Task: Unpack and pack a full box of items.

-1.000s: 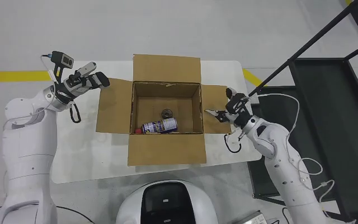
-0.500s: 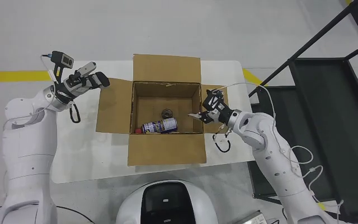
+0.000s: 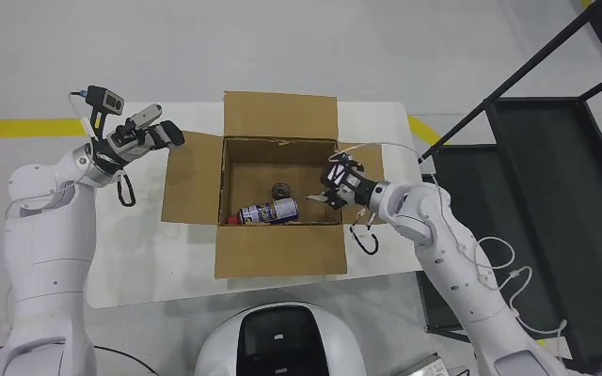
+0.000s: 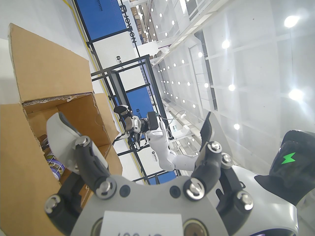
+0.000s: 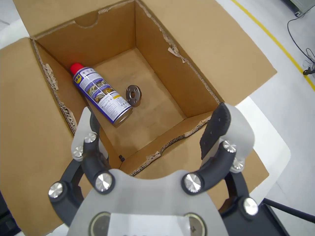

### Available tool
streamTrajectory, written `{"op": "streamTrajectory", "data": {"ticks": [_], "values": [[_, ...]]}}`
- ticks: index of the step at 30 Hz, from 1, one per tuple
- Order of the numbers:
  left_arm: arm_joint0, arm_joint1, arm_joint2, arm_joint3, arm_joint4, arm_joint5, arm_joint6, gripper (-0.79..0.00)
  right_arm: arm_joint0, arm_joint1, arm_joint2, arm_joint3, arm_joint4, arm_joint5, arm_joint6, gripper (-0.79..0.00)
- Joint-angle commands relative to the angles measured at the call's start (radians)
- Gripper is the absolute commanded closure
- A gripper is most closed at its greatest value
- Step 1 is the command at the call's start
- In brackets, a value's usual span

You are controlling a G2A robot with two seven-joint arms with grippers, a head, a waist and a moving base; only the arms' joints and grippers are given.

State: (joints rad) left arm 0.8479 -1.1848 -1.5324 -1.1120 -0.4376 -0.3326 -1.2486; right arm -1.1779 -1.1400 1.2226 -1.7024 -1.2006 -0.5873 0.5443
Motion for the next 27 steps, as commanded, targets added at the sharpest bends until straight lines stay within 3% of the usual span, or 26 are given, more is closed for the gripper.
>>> {"op": "streamTrajectory", "data": {"ticks": [1, 6, 12, 27], "values": [[0.0, 0.0, 0.0, 0.0, 0.0, 0.0, 0.0, -0.785, 0.075, -0.012, -0.063, 0.037, 0.049, -0.01, 0.059, -0.785], [0.0, 0.0, 0.0, 0.0, 0.0, 0.0, 0.0, -0.785, 0.236, -0.052, -0.209, 0.171, 0.124, 0.064, 0.201, -0.785], [0.0, 0.0, 0.0, 0.0, 0.0, 0.0, 0.0, -0.785, 0.343, -0.097, -0.323, 0.322, 0.2, 0.16, 0.243, -0.785], [0.0, 0.0, 0.0, 0.0, 0.0, 0.0, 0.0, -0.785, 0.369, -0.111, -0.357, 0.369, 0.189, 0.167, 0.201, -0.785]]}}
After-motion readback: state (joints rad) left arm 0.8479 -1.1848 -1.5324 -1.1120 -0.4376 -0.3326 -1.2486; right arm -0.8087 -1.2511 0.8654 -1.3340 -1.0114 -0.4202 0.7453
